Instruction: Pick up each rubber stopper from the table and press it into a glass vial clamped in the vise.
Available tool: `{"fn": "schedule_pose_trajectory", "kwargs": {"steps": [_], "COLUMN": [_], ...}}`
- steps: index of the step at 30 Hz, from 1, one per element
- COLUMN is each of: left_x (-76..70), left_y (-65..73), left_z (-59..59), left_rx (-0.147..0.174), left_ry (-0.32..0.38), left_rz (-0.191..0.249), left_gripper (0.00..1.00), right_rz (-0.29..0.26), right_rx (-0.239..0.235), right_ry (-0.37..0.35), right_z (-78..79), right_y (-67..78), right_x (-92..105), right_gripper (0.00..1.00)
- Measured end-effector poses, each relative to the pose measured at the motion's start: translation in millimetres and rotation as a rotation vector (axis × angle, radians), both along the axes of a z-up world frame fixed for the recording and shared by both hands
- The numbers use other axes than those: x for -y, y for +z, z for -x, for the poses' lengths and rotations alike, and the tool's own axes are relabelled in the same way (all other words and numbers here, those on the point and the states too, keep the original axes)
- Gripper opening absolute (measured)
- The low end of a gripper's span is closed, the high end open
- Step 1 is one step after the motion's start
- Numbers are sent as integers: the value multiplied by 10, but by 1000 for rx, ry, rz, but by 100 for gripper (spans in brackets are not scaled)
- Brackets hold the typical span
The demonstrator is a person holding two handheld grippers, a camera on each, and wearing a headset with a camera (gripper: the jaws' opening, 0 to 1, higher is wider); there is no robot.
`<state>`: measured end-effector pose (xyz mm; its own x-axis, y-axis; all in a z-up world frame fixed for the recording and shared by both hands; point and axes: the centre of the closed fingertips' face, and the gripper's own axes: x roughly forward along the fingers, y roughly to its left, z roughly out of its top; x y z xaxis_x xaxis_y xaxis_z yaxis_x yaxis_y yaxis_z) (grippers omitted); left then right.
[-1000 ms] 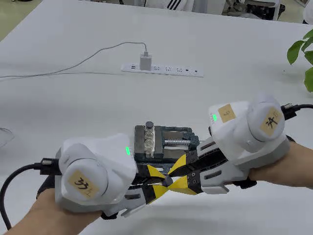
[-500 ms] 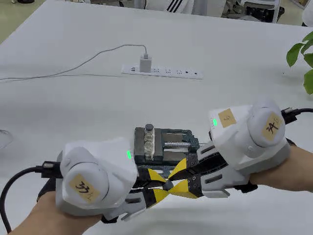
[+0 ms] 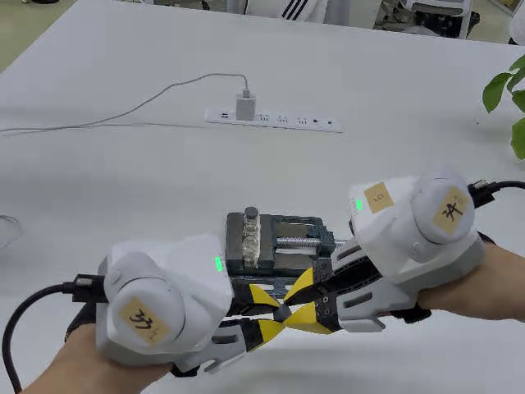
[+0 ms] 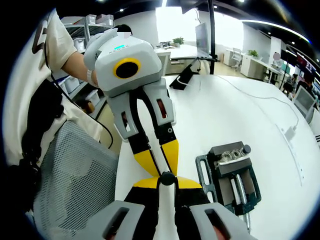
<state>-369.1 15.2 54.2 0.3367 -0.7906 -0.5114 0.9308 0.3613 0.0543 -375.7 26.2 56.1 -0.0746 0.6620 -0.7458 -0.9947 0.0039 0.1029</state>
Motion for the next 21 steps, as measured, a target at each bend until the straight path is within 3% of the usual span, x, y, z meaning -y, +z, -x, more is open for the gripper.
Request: {"fn": "schedule_pose_trajectory", "kwargs": {"steps": [6,10,12,14,16,21], "left_x": [-73,-182,-258,-304,-373,-501], "left_y": [-30,-95,-147,-157,-185,-192], "left_z": [-43,-98,-123,-160,-185,-231], "left_rx": [-9,-21,-50,-36,-53,-57], "left_ry": [42,110,159,187,227,284], "left_rz": [0,-12,-24,-23,-23,-8], "left_gripper": [17,37,47,59,69,84], "right_rz": [4,12,18,21,25,35], "right_rx": [8,11,12,13,12,14], "right_ry": [0,1,4,5,8,17], "right_z": [-26,-46,-51,-53,-53,-59], "right_y": [-10,-25,-35,-44,-53,-70], "right_x": [-5,14,24,29,33,42], "right_gripper": [6,6,6,6,6,6]}}
